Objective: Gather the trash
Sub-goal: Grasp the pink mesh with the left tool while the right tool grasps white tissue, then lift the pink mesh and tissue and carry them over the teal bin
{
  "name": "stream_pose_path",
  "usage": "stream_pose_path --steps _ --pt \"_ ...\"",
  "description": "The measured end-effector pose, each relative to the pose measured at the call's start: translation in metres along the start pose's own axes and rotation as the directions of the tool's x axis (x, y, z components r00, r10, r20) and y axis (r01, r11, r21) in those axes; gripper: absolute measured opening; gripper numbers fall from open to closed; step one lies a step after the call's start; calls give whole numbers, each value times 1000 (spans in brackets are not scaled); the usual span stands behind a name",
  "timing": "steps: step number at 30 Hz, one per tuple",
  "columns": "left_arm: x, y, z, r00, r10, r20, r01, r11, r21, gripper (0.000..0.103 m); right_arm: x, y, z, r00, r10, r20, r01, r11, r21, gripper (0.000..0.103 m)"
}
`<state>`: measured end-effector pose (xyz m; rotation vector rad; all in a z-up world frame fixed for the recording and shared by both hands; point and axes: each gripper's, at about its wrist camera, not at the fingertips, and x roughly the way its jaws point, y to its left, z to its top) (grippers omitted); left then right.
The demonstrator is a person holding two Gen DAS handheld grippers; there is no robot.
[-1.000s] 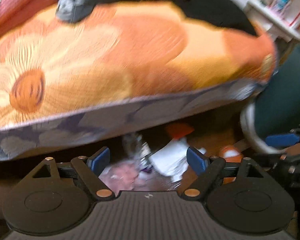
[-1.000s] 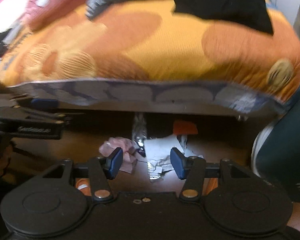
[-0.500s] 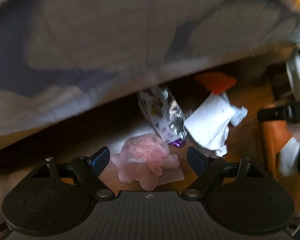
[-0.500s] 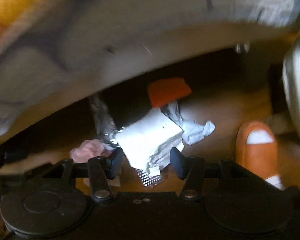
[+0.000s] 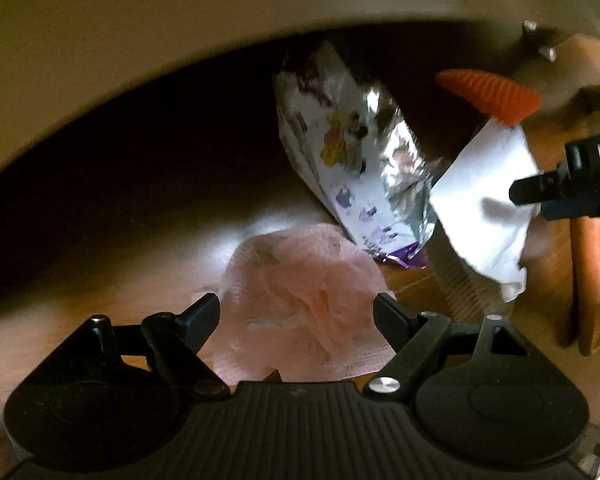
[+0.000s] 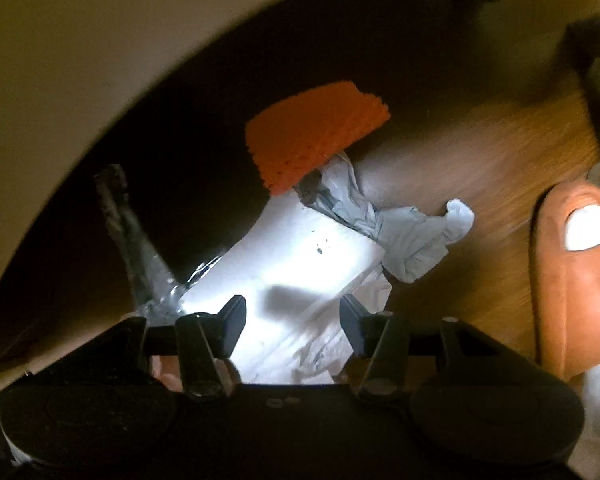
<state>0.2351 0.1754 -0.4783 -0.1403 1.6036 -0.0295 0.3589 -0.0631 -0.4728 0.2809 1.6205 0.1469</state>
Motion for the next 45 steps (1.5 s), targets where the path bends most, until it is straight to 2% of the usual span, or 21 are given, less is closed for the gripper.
stream_pose_path --steps 4,6,9,10,12,13,15,18,23,28,33,42,45 --pt "20 -2 -3 1000 -14 -15 15 1000 13 83 14 -1 1 1000 -21 -11 21 1000 7 49" --pt "25 -1 -4 999 -26 -23 26 1000 6 70 17 -3 1 1000 -22 -19 23 1000 18 49" --pt "28 2 -4 999 -47 -24 46 999 -27 58 20 -5 0 1000 -20 -15 20 1000 17 46" --pt "28 3 -5 998 -52 -19 51 998 -33 54 20 -5 0 1000 -22 -13 22 1000 16 40" --pt "27 3 -5 999 -42 -8 42 999 -32 43 22 -5 -2 1000 -28 -13 28 999 17 19" --pt "26 3 -5 999 -34 -5 34 999 -29 41 23 -5 -2 999 -30 -21 30 999 18 4" --pt "24 3 -7 999 -39 1 39 999 -34 32 23 -6 -4 999 -38 -25 38 999 17 3" --pt "19 2 -11 999 -34 4 34 999 -35 28 19 -4 -8 999 -48 -22 47 999 -16 2" --pt "0 0 -18 999 -33 -5 33 999 -40 24 -2 -1 -19 999 -29 -15 28 998 -50 1" --pt "-37 -8 -27 999 -34 3 34 999 3 23 -39 0 -29 999 -27 28 30 994 -104 1" --pt "-88 -23 -33 999 -19 29 18 999 52 23 -88 3 -48 998 -5 63 15 989 -149 1" --pt "-198 -66 -42 994 -28 108 18 996 91 23 -201 5 -82 983 115 146 -76 965 -250 1" --pt "-233 -78 -47 989 -27 147 17 997 69 23 -238 4 -96 972 162 169 -104 947 -305 1"
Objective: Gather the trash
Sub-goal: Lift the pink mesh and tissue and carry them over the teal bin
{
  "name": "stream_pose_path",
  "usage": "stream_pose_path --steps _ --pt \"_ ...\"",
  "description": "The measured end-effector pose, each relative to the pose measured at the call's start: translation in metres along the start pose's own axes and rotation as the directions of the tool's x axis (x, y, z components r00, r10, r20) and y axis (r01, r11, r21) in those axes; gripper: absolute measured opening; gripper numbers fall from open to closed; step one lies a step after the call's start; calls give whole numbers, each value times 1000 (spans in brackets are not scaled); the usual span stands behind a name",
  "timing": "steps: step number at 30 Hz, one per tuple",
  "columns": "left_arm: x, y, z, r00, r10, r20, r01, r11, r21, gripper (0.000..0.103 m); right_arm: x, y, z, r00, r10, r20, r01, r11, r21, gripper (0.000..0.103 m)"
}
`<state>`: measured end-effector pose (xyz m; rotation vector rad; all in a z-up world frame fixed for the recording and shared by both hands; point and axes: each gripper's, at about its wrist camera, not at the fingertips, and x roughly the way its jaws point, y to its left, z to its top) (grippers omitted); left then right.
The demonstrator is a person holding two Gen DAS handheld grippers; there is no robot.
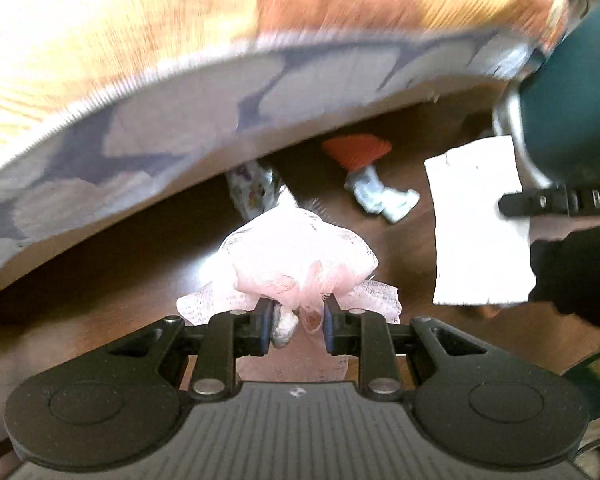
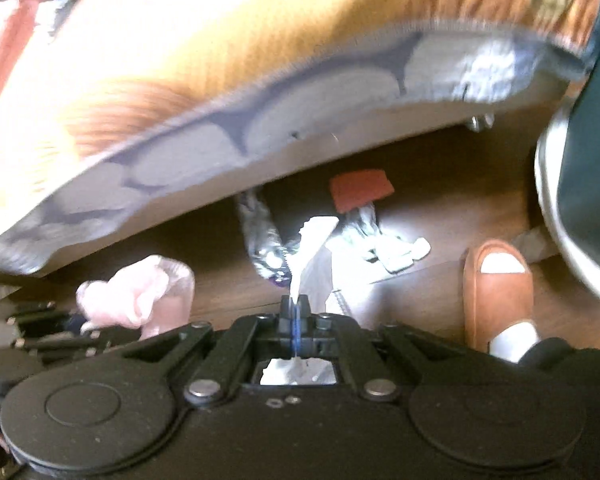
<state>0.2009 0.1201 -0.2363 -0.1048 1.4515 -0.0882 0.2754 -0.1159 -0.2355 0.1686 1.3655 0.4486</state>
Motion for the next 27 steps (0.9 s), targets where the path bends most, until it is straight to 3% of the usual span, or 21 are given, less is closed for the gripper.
stream_pose_path --steps 7,13,20,27 --pt "-80 -38 -3 991 -9 137 13 999 -35 23 -96 -1 -15 992 50 116 -42 996 -73 1" --pt "-150 -79 4 960 -55 274 67 997 -35 23 -175 -6 -29 975 67 213 -35 988 -149 1" --pt "-210 -138 13 926 -79 370 71 997 34 23 -261 -30 -32 927 90 365 -29 985 -170 1" --pt "-248 -214 39 891 -113 440 54 988 146 23 -313 -81 -24 872 36 489 19 994 -106 1"
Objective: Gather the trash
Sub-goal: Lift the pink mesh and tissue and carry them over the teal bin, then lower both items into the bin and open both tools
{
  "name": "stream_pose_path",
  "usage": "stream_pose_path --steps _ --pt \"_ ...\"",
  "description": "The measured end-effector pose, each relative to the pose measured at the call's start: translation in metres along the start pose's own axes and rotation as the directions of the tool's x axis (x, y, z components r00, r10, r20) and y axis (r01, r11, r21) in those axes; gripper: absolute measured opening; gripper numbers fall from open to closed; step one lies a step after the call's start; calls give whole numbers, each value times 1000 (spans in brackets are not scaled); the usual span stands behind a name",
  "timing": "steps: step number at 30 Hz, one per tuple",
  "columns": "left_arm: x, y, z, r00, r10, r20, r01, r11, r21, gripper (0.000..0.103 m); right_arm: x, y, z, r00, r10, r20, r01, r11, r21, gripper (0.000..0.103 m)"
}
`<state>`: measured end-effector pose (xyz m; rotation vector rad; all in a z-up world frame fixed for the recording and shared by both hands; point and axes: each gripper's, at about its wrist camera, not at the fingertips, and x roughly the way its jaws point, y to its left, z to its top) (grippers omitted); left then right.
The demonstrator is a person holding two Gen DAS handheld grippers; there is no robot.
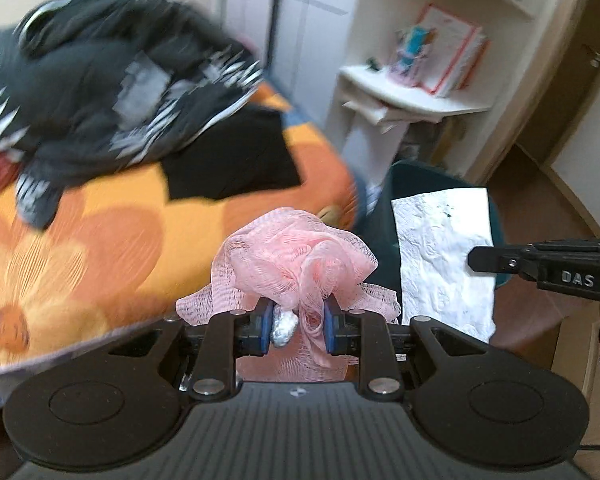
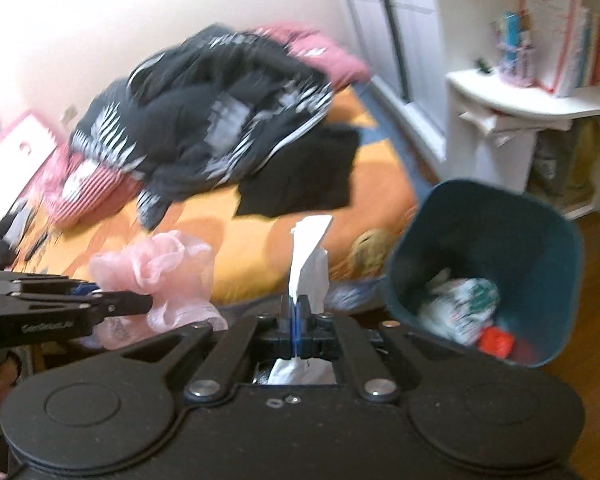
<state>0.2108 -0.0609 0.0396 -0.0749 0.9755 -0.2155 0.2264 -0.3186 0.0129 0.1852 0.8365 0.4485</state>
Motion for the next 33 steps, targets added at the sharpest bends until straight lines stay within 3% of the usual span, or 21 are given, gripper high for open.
stream_pose_path --steps 9,17,26,33 --pt "29 -90 52 996 -91 22 89 992 90 24 -34 -71 13 991 -99 87 92 993 75 1" --pt "75 -158 75 993 -118 -6 118 974 191 24 -33 -120 16 981 -176 86 165 979 123 1" --pt "146 -193 80 988 -124 -94 140 970 200 24 -4 -172 6 978 -209 29 199 959 202 1" --pt "197 -204 69 982 -77 -173 118 964 238 24 26 -189 -9 976 -211 -45 216 947 237 1"
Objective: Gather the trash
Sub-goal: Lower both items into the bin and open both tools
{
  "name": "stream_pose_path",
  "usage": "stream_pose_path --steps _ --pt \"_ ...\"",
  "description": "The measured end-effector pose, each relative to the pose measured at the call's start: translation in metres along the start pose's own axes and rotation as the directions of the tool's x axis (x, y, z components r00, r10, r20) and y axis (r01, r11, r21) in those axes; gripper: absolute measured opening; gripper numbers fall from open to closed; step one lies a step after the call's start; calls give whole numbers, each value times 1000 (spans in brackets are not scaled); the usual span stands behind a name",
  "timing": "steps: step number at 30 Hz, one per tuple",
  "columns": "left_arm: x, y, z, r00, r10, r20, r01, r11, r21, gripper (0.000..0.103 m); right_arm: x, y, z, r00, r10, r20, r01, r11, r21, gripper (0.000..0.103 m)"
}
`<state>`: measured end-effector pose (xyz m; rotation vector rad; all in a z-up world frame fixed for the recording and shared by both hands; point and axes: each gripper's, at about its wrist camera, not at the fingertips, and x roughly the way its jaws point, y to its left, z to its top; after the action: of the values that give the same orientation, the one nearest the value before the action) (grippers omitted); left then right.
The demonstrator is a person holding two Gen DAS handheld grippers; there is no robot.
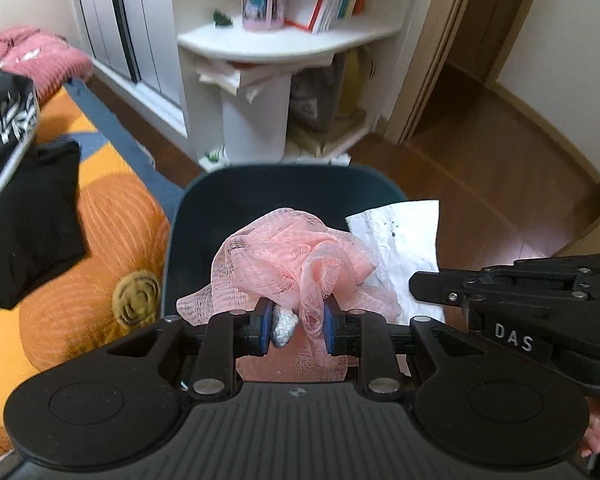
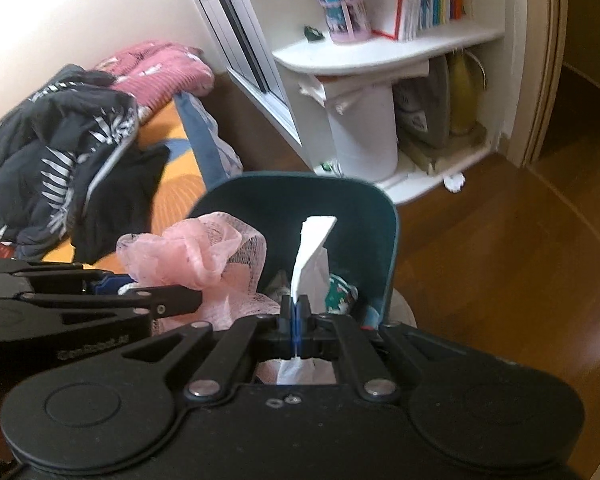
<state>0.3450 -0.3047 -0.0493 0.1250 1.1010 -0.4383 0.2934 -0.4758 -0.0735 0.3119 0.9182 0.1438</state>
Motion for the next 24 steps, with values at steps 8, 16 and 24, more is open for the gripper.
stream_pose_path --steps 8,16,24 --pt "42 -1 -8 997 3 -83 -3 1000 -11 24 20 -10 -7 998 -3 -59 6 999 42 10" --pt "66 4 -13 991 -9 -133 3 999 -39 29 28 -20 -12 996 12 -91 -4 996 93 19" --pt "58 8 -16 990 -37 -133 26 996 -84 29 17 -17 -11 997 36 -70 -29 995 97 23"
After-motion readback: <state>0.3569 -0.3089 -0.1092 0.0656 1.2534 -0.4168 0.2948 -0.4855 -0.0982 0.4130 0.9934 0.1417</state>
